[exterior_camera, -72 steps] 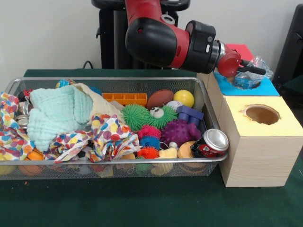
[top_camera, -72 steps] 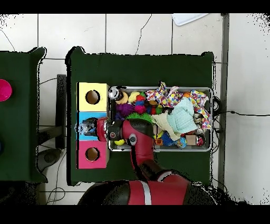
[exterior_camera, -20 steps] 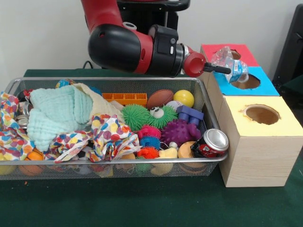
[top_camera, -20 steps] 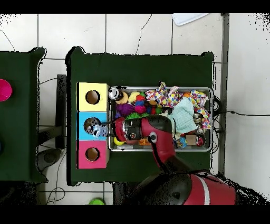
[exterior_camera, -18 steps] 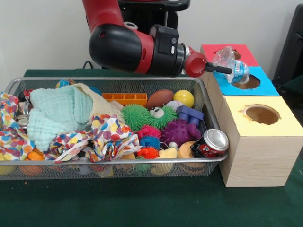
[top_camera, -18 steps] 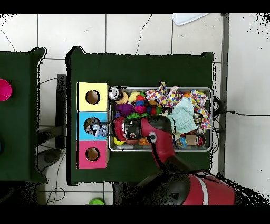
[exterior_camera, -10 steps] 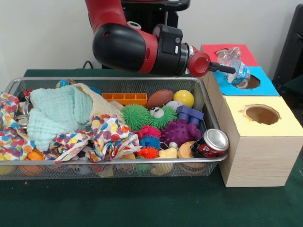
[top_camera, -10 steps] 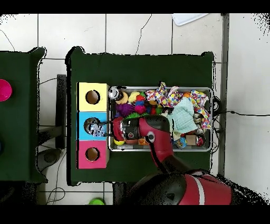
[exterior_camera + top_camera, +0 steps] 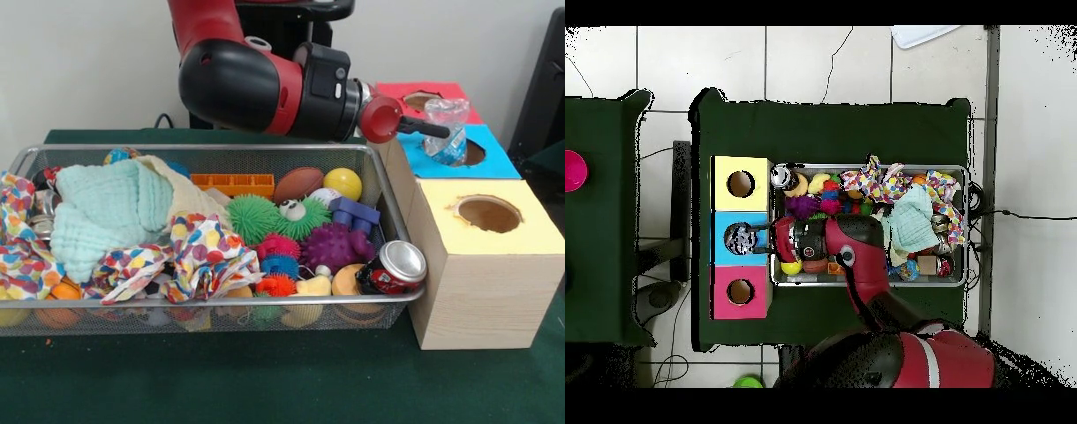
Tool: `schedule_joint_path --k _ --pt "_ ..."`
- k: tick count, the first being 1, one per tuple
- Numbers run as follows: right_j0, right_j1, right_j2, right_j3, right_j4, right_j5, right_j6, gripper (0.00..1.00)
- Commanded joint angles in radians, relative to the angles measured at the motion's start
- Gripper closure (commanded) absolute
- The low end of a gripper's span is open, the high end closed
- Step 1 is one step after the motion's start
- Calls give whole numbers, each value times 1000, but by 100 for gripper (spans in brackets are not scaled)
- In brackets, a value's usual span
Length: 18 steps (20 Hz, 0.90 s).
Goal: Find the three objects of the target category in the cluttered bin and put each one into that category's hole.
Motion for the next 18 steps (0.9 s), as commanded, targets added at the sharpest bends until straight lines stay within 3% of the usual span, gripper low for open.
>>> schedule_joint_path --k 1,6,9,18 --pt "35 -21 86 -16 144 -137 36 0" --pt "55 14 86 -59 171 -147 38 0" --pt "66 3 73 -42 184 -140 31 0" --pt "51 57 39 -100 114 -152 26 0"
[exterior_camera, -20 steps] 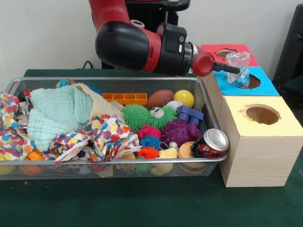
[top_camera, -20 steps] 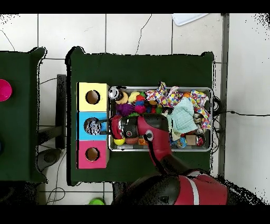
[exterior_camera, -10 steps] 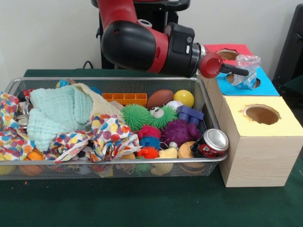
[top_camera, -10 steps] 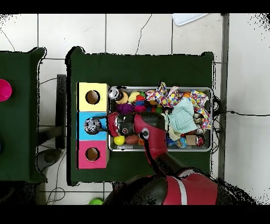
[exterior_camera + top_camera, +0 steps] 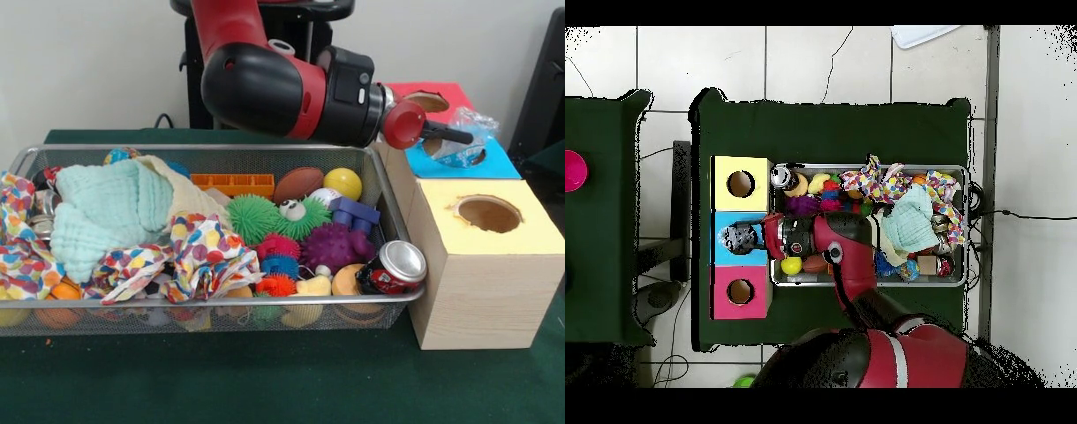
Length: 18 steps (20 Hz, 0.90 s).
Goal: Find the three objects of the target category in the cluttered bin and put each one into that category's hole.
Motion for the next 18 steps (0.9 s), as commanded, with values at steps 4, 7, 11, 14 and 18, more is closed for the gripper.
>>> schedule_joint_path --k 4,7,11,14,18 --pt "-11 77 23 -120 0 -164 37 0" --pt "-15 95 20 -130 -17 -174 21 0" --pt "-17 120 31 -134 -4 -208 -9 0" --pt "-18 134 32 -145 -4 -217 -10 0" --pt "-22 155 25 -173 -30 -220 5 0"
